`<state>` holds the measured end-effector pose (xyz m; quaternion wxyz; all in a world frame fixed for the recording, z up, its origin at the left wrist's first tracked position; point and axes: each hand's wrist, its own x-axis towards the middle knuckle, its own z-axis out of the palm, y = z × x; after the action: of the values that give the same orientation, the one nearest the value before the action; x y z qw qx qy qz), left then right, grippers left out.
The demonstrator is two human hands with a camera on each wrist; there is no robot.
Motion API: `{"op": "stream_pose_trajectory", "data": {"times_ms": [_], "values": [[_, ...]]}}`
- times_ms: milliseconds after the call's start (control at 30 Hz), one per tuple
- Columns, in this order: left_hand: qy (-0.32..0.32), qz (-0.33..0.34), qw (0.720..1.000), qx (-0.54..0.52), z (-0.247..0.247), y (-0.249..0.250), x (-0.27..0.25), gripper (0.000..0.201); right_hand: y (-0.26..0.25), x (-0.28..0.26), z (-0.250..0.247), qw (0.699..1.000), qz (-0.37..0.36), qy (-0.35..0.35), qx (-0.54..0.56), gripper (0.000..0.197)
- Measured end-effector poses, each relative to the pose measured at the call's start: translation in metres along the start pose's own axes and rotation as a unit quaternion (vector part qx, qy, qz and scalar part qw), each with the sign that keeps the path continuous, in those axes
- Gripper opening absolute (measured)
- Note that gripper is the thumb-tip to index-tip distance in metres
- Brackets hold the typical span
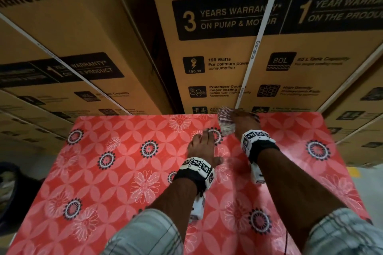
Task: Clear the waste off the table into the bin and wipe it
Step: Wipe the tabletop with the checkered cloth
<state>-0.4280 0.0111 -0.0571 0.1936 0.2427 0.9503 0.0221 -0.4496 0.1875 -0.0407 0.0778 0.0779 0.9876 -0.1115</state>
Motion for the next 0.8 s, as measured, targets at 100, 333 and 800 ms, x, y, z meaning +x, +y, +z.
{"op": "stream_pose_trajectory", "data": {"times_ms": [100,333,800], "values": [[0.003,-0.001,1.0,0.005,0.001,0.0,0.0,0.1,0.003,0.004,-0.002,1.0,-0.002,-0.006,-0.005,0.062],[-0.002,-0.004,1.0,-0.004,0.001,0.0,0.0,0.098,-0.004,-0.006,0.002,0.999,-0.027,-0.003,-0.028,0.058],[0.027,0.024,0.999,0.025,0.021,0.017,-0.049,0.094,-0.002,-0.058,0.02,0.998,-0.05,0.011,-0.037,0.057]]}}
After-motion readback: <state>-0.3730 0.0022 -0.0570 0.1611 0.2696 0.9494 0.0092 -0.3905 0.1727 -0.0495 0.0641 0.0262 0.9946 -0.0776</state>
